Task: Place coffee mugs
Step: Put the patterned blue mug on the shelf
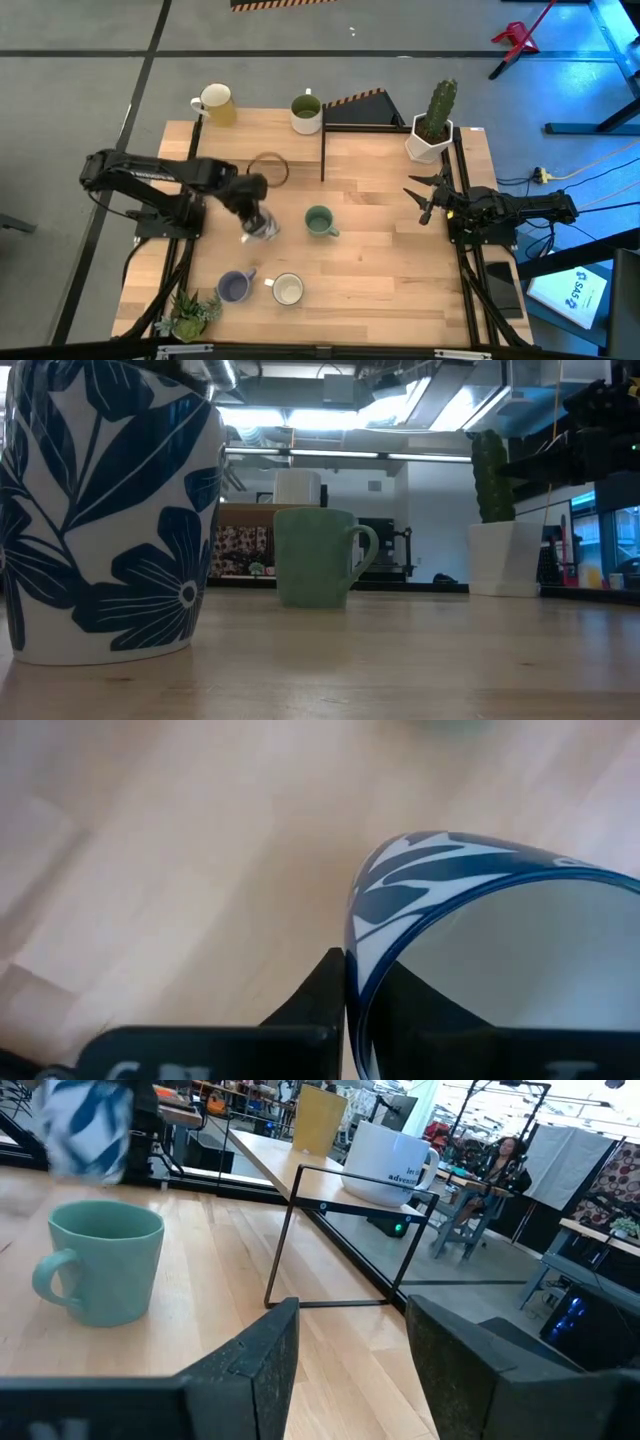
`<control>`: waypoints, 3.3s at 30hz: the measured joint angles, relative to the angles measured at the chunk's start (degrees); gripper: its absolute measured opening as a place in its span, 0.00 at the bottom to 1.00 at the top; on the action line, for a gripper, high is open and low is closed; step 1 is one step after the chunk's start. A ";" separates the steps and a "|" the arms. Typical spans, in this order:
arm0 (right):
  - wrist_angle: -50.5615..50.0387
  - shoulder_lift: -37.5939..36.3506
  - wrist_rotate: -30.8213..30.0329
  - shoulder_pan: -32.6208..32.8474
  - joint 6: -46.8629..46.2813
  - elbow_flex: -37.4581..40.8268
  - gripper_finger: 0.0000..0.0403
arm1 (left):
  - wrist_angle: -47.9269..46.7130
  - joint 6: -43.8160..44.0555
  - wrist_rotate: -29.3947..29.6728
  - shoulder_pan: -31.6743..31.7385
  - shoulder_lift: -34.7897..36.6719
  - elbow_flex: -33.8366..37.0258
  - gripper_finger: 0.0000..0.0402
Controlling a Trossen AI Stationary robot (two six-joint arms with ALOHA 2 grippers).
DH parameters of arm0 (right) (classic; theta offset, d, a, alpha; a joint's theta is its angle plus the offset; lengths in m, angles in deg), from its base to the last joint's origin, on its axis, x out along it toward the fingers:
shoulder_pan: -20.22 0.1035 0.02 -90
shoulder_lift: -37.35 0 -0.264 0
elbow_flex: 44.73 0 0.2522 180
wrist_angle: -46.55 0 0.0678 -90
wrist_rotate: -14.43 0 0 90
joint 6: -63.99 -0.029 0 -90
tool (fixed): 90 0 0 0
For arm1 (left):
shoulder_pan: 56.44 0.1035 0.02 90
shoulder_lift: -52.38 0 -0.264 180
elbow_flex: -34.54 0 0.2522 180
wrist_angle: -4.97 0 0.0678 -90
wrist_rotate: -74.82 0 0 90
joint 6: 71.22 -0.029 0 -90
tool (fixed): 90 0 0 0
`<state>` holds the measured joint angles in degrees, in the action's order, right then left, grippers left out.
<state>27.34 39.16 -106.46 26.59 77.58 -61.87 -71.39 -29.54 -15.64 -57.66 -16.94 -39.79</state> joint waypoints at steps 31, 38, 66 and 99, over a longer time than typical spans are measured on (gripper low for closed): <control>0.84 2.97 -0.31 0.00 -0.05 0.10 0.44 | -18.64 -32.42 11.47 45.07 -23.00 -40.40 0.05; 12.15 2.95 -4.11 -0.02 2.07 -0.61 0.44 | -18.59 -37.48 10.92 48.52 -24.41 -40.64 0.05; 10.66 2.95 -5.14 0.00 7.57 -3.19 0.44 | -13.58 -43.90 5.28 52.34 -24.57 -40.66 0.09; 8.61 2.95 -5.14 0.00 7.49 -3.23 0.44 | -20.25 -37.26 1.27 52.71 -24.59 -40.70 0.04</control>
<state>35.95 42.11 -111.60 26.59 85.07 -65.10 -91.64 -66.81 -14.38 -4.95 -41.53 -80.49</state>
